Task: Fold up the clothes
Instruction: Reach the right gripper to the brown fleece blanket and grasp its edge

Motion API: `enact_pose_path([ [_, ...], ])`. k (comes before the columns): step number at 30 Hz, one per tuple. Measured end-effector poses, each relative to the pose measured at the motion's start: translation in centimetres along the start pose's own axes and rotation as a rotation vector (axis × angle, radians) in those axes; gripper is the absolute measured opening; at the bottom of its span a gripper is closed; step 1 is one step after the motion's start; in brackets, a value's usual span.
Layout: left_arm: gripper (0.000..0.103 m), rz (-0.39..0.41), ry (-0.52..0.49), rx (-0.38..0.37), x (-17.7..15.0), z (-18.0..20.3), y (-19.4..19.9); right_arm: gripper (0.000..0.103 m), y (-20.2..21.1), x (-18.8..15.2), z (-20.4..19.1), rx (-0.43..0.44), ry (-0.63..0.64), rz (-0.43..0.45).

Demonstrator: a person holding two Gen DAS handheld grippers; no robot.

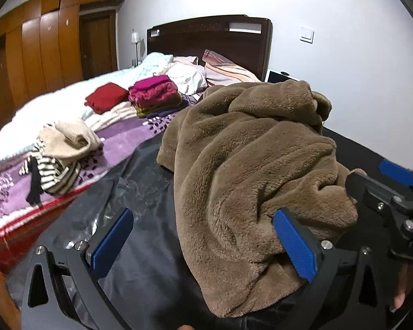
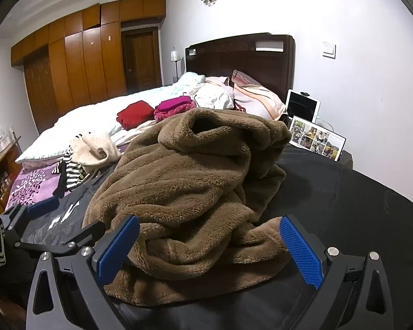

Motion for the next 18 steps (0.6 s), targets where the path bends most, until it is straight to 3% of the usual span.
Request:
enact_pose_path([
  [10,0.103,-0.040,0.075,-0.009,-1.4,0.1,-0.8,0.103,-2.5,-2.5,-3.5,0.020,-0.024,-0.028],
  [18,0.103,-0.047,0.098,0.005,-1.8,-0.9,-1.4,0.103,-4.1,-3.3,-3.8,0.033,-0.055,-0.044],
])
Point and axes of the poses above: each gripper's, at about its wrist camera, not at the fingertips, and y roughly against the way its jaws point, z to its right, x to its top, the point moved 9 cm from there along -y, roughly the way its jaws point, and after that the axes turned 13 degrees about z, right-handed, at the moved point
